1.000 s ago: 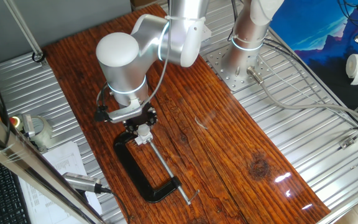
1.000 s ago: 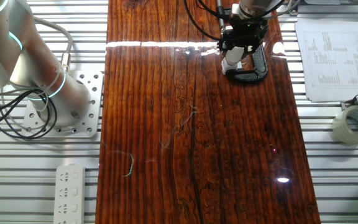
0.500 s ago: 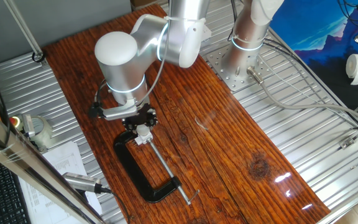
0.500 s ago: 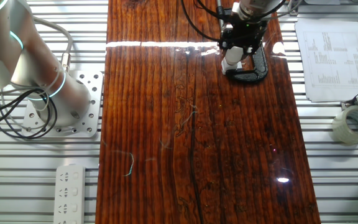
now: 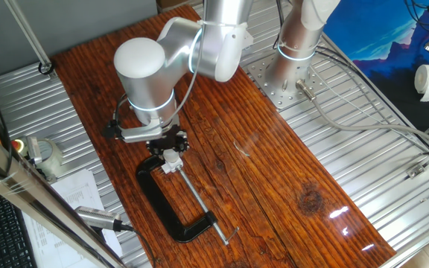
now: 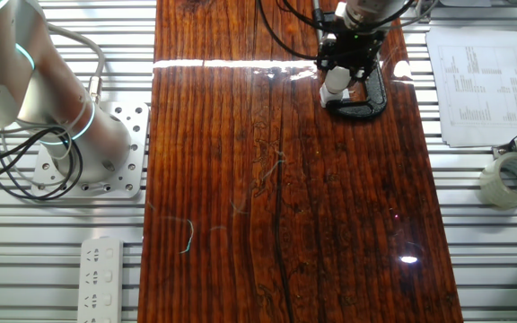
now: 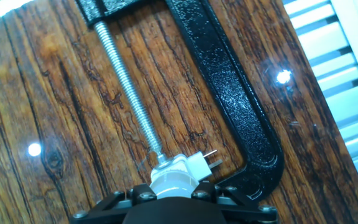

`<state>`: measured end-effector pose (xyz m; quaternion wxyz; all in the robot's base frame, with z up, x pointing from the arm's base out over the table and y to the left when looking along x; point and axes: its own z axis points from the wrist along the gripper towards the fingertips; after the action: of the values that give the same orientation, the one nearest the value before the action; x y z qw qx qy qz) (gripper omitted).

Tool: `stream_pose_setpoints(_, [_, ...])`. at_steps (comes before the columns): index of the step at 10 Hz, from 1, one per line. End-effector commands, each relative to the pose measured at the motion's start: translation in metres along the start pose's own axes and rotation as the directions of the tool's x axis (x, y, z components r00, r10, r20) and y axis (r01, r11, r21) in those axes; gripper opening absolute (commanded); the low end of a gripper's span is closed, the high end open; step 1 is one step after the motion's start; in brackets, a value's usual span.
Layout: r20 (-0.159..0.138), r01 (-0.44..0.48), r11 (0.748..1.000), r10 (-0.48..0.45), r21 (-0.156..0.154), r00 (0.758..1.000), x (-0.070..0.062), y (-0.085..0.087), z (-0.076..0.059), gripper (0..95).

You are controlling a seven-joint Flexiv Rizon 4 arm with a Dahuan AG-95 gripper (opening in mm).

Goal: Install the light bulb by rotating it

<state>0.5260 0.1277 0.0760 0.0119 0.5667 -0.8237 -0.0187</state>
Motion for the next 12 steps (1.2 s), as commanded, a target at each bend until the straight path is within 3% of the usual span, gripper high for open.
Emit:
stream_pose_setpoints(1, [0.0,-0.026,1.0,0.026,0.003,1.0,0.0,-0.0009,0.0019,0.0])
stream_pose_setpoints(4, [-0.002,-0.033,0.999,0.033,0.003,0.999,0.0,-0.0009,0.0019,0.0])
stream_pose_setpoints(5, [-0.003,-0.031,1.0,0.031,0.002,1.0,0.0,-0.0009,0.0019,19.0])
stream_pose_setpoints(12, [-0.009,-0.107,0.994,0.107,0.004,0.994,-0.0001,-0.0006,0.0011,19.0])
